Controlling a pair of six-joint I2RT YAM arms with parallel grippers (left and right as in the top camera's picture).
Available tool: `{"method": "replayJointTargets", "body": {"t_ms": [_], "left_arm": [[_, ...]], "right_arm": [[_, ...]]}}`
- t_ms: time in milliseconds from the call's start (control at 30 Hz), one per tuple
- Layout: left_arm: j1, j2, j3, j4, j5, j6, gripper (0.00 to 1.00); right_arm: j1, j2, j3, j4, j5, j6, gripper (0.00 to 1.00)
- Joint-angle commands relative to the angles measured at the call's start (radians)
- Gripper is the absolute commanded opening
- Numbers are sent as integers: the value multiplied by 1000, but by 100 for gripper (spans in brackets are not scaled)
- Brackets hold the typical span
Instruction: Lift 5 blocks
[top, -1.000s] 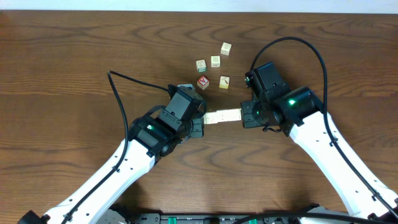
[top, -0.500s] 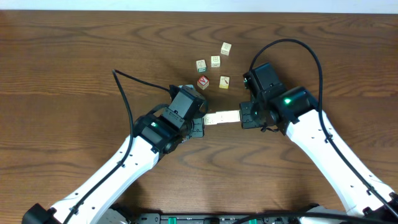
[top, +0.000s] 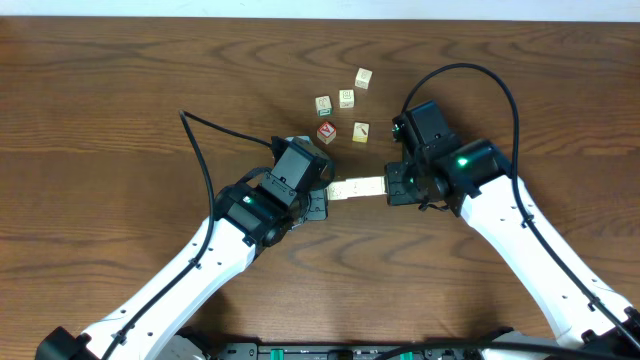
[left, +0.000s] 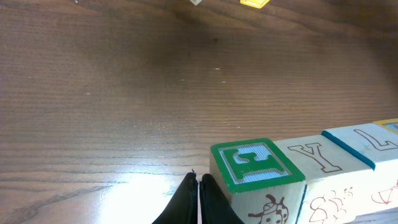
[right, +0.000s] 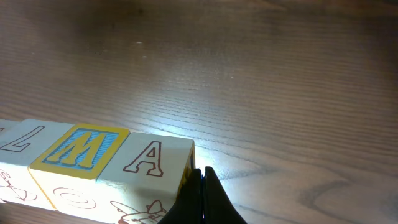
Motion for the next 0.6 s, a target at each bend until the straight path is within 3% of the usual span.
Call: {"method": "replayJointTargets", "body": {"t_ms": [0,567], "left_arm": [[-77,-3,89,104,261,2,7],[-78,15,89,104,263,-2,7]], "right_arm": [[71,24,-18,52,-477,-14,1],[69,24,-71,112,-506,-13,1]]}}
